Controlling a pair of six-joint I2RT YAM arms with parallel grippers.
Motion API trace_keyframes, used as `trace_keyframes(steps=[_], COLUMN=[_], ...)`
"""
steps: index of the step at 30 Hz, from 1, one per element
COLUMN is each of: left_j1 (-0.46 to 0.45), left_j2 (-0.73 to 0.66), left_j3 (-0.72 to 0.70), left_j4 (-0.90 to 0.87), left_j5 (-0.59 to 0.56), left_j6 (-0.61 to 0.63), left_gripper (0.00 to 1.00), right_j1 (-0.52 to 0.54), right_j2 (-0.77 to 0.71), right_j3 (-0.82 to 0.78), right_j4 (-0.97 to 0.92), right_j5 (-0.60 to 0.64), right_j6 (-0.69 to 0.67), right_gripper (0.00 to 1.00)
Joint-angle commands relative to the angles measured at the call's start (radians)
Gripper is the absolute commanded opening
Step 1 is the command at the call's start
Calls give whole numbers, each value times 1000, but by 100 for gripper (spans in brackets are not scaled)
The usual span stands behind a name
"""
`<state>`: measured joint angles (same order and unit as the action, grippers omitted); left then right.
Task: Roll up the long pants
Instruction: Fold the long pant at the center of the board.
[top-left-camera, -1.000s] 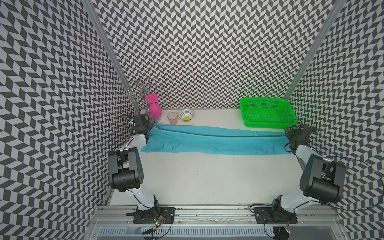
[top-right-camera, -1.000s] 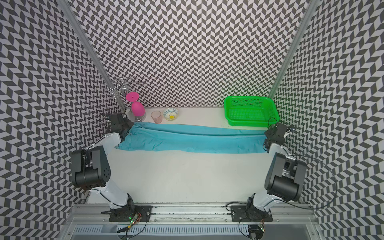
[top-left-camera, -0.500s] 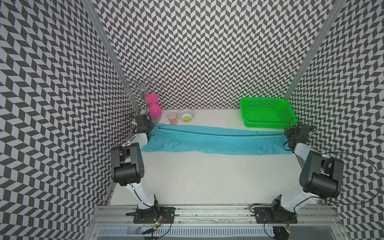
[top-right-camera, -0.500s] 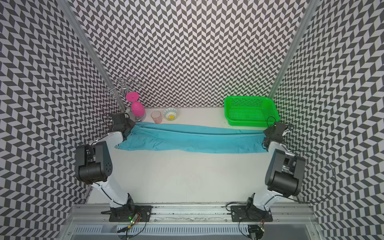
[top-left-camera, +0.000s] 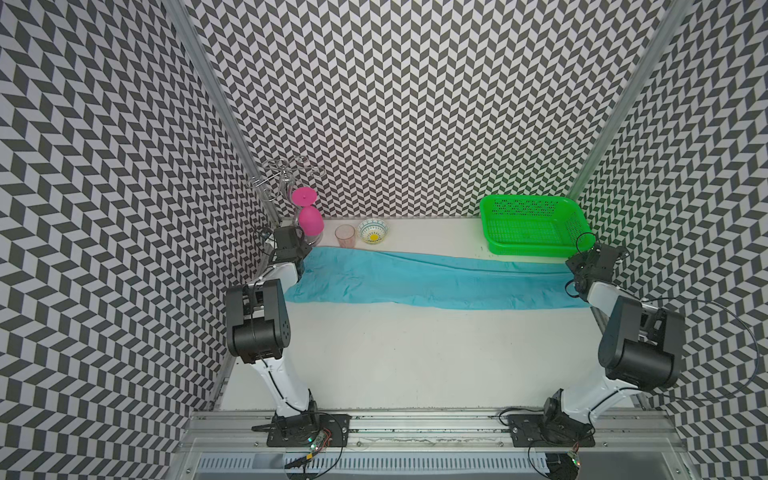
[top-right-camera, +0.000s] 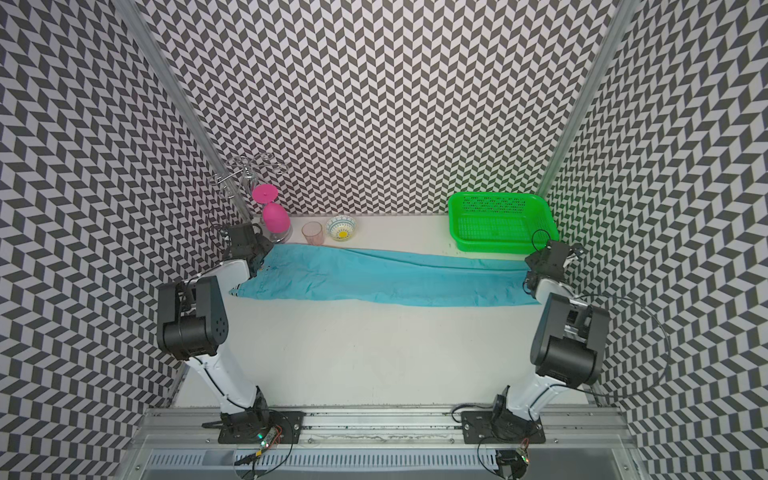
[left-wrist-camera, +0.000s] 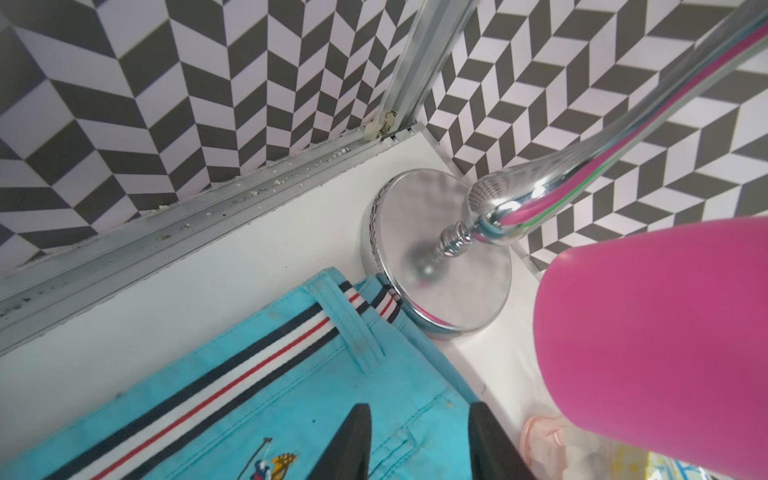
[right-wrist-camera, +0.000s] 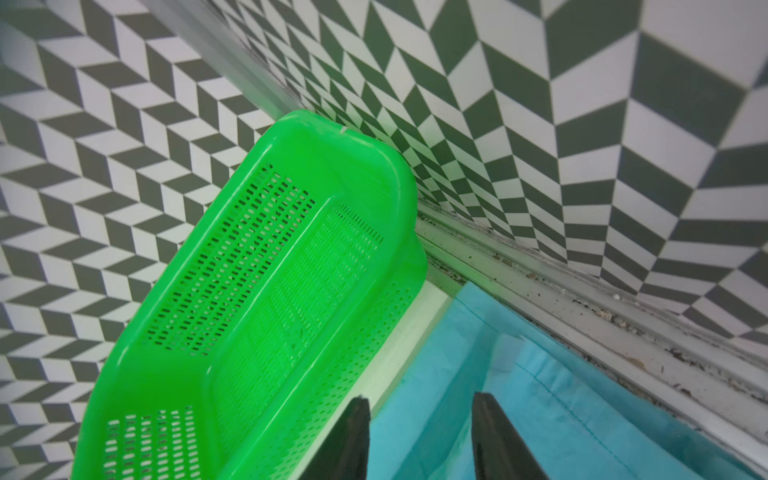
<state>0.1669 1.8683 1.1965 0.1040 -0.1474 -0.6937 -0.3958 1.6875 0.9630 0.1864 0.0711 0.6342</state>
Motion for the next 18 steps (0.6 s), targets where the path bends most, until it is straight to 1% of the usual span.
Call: trace_keyframes(steps=[1, 4, 8, 11, 13, 14, 16, 18], left_j1=[-13, -20, -51, -101, -144, -169, -225, -287], left_j2=[-57, -106, -185, -244, -279, -294, -311, -316], left_j3=[13, 2, -48, -87, -117, -130, -151, -166], left_j4=[-3, -33, -36, -44, -44, -44, -48, -48], left_j5=[-29, -46, -35, -19, -10, 6, 25, 57], left_j6=[14, 20, 44, 78, 100, 113, 126, 135], left_gripper=[52, 59, 62, 64, 69, 74, 80, 87], right_j1=[5, 4, 4, 6, 6, 6, 6, 1], right_j2=[-41, -82, -149, -201, -223, -234, -249, -262], right_j3=[23, 19, -30, -80, -96, -106, -121, -145], right_j4=[5, -21, -3, 7, -24, -42, -77, -100], right_j5=[-43, -93, -226, -312, -339, -350, -349, -321], right_j6=[-14, -31, -55, -73, -94, -104, -120, -129], right_gripper=[53, 53, 53, 54, 57, 58, 61, 65])
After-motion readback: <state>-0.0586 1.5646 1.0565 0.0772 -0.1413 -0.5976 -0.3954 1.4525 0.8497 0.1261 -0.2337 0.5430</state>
